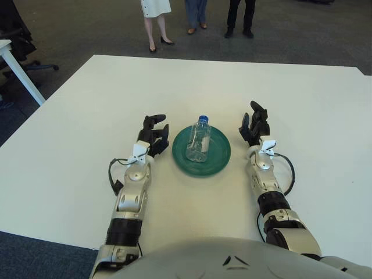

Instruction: Put the bottle into the plate.

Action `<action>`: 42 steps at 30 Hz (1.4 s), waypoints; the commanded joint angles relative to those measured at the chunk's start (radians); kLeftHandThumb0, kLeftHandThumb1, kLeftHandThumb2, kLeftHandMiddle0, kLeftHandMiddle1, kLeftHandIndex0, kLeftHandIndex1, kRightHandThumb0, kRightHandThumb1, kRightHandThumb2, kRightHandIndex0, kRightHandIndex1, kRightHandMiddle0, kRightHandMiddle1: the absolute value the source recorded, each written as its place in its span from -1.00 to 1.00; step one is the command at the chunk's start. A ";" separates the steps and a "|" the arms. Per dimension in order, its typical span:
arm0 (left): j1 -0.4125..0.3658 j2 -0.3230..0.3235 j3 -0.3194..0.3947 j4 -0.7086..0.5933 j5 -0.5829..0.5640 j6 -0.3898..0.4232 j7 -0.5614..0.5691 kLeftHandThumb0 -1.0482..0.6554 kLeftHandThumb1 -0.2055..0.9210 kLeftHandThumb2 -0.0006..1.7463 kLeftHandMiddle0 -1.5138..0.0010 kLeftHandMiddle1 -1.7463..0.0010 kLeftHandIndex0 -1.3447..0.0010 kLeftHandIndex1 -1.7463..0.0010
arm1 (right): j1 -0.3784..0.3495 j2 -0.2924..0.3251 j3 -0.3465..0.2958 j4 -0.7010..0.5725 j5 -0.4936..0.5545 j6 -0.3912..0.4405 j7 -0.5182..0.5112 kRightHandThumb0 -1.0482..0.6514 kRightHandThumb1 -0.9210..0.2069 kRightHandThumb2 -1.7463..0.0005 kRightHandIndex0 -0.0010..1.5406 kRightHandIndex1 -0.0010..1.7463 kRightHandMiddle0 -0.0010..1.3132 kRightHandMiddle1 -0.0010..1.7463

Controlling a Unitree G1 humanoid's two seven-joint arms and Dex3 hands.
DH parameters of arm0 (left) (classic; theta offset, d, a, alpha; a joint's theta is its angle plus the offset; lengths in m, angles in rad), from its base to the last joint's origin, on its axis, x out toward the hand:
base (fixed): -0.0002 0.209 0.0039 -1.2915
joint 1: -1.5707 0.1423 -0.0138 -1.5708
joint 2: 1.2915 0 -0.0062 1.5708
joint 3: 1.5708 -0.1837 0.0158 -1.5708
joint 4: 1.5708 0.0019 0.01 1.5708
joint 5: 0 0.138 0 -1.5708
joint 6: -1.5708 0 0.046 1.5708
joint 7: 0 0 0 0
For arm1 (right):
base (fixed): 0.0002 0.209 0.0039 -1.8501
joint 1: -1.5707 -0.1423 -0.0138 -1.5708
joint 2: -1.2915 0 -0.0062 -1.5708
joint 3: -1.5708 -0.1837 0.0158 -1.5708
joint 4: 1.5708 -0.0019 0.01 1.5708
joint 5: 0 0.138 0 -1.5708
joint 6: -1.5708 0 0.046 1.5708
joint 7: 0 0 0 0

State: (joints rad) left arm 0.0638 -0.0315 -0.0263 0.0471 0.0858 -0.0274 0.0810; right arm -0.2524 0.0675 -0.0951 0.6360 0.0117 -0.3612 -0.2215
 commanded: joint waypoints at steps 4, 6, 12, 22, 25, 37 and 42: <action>0.052 0.005 0.003 0.141 0.000 -0.152 0.004 -0.57 1.00 -0.24 0.51 0.04 0.86 -0.16 | 0.070 -0.012 -0.024 0.040 0.013 0.076 0.004 -0.60 -1.00 0.16 -0.56 -0.99 -1.00 -0.27; 0.043 0.005 -0.002 0.198 0.003 -0.233 0.001 -0.58 1.00 -0.23 0.51 0.13 0.86 -0.13 | 0.070 -0.019 -0.028 0.040 0.014 0.079 0.007 -0.60 -1.00 0.15 -0.56 -0.99 -1.00 -0.27; -0.030 0.012 0.015 0.420 -0.001 -0.411 0.002 -0.63 1.00 -0.17 0.43 0.59 0.83 -0.06 | 0.066 -0.034 -0.037 0.041 0.014 0.092 0.015 -0.59 -1.00 0.15 -0.52 -0.98 -1.00 -0.26; -0.079 -0.013 0.022 0.557 -0.035 -0.556 -0.016 -0.64 1.00 -0.11 0.34 0.79 0.78 -0.07 | 0.067 -0.059 -0.042 0.029 0.010 0.114 0.026 -0.60 -1.00 0.13 -0.53 -0.99 -1.00 -0.27; -0.088 -0.015 0.030 0.573 -0.050 -0.564 -0.017 -0.63 1.00 -0.11 0.32 0.80 0.76 -0.08 | 0.068 -0.064 -0.044 0.021 0.009 0.126 0.026 -0.60 -1.00 0.13 -0.53 -0.99 -1.00 -0.27; -0.107 -0.010 0.054 0.625 -0.049 -0.551 0.018 -0.67 1.00 -0.07 0.32 0.84 0.74 -0.07 | 0.082 -0.070 -0.051 -0.018 0.009 0.166 0.019 -0.60 -1.00 0.12 -0.54 -0.99 -1.00 -0.26; -0.114 -0.018 0.052 0.625 -0.047 -0.526 0.039 -0.69 1.00 -0.09 0.31 0.85 0.70 -0.09 | 0.096 -0.072 -0.048 -0.041 0.008 0.177 0.027 -0.59 -1.00 0.13 -0.52 -0.99 -1.00 -0.24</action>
State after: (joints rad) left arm -0.1220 -0.0442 0.0248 0.5895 0.0157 -0.5747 0.1041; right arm -0.2228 -0.0072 -0.1342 0.5631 0.0135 -0.2590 -0.1950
